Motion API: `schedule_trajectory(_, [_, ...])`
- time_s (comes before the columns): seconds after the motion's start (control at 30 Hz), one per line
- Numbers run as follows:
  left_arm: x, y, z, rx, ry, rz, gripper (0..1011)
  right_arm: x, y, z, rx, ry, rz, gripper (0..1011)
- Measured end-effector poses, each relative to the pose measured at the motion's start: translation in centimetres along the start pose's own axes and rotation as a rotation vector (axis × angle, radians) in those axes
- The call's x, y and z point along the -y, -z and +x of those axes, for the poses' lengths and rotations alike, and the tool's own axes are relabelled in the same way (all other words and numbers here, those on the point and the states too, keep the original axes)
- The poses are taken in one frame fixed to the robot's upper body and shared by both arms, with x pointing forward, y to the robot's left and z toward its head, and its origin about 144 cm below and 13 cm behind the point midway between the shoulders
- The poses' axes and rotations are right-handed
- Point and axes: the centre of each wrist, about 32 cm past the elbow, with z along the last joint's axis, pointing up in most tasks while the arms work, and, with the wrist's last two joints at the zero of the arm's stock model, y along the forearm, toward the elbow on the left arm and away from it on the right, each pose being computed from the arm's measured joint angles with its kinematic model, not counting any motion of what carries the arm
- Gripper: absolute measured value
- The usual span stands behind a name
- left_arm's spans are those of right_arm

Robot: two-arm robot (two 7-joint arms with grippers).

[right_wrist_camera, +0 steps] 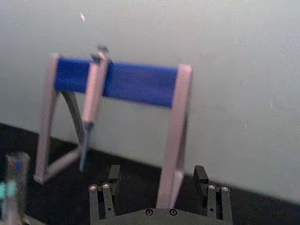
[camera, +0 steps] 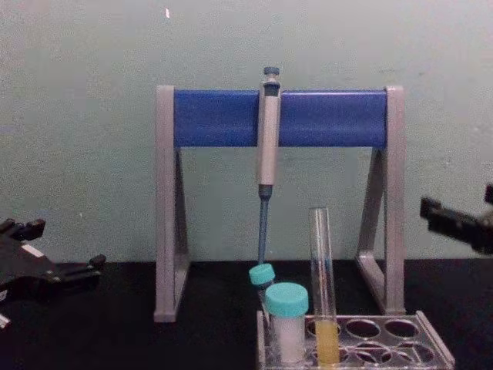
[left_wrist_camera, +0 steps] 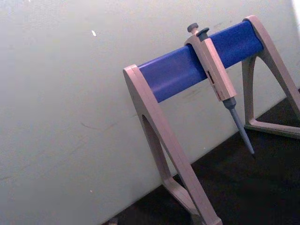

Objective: Pick up the test tube from the test tube rack, shake it, then place it back into the test tube rack.

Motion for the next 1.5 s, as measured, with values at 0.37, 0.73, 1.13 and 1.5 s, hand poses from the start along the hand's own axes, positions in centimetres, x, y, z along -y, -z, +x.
schedule_trajectory(0.37, [0.0, 0.0, 0.0, 0.0, 0.0, 0.0, 1001, 0.8, 3.1, -0.5, -0.038, 0.06, -0.112, 1000])
schedule_trajectory(0.73, [0.0, 0.0, 0.0, 0.0, 0.0, 0.0, 1001, 1.2, 4.9, -0.6, -0.059, 0.099, -0.187, 1000])
schedule_trajectory(1.13, [0.0, 0.0, 0.0, 0.0, 0.0, 0.0, 1001, 1.3, 5.4, -0.6, -0.064, 0.099, -0.212, 1000])
schedule_trajectory(1.5, [0.0, 0.0, 0.0, 0.0, 0.0, 0.0, 1001, 1.2, 5.3, -0.6, -0.062, 0.098, -0.208, 1000])
